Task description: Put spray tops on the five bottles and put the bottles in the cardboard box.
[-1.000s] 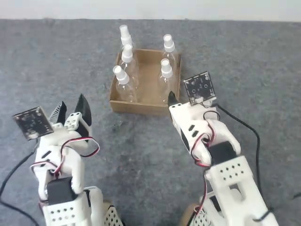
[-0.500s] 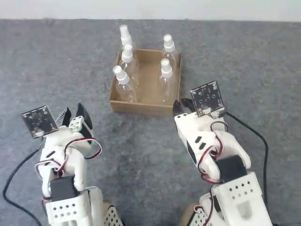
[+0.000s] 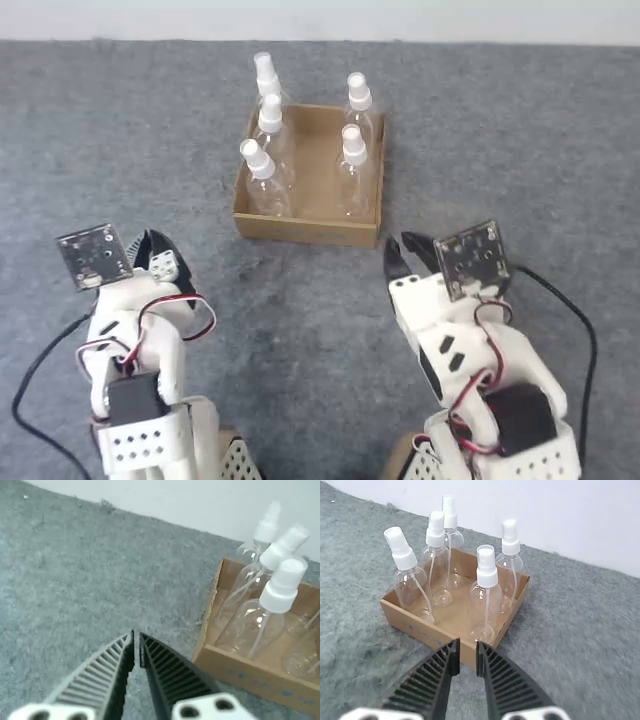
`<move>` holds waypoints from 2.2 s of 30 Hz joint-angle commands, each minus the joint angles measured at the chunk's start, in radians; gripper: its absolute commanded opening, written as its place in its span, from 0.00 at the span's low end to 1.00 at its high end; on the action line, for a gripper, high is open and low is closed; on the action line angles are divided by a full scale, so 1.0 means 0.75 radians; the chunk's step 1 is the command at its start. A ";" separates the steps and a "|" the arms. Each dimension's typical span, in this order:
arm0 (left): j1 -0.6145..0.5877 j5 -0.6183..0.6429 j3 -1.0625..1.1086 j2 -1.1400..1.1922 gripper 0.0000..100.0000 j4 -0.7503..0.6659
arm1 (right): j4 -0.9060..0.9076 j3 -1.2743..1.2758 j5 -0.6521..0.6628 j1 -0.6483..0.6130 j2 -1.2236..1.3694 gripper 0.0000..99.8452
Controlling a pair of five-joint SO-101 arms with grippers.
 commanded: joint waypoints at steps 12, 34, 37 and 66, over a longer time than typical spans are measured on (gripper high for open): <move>0.047 -0.014 -0.009 -0.080 0.01 0.018 | 0.257 -0.006 0.006 0.073 -0.322 0.01; 0.047 -0.057 0.050 -0.362 0.01 0.125 | 0.261 -0.006 -0.006 0.312 -0.433 0.01; 0.047 -0.057 0.050 -0.362 0.01 0.125 | 0.279 -0.006 -0.006 0.312 -0.433 0.01; 0.051 -0.059 0.052 -0.360 0.01 0.125 | 0.208 0.765 0.000 0.312 -0.433 0.01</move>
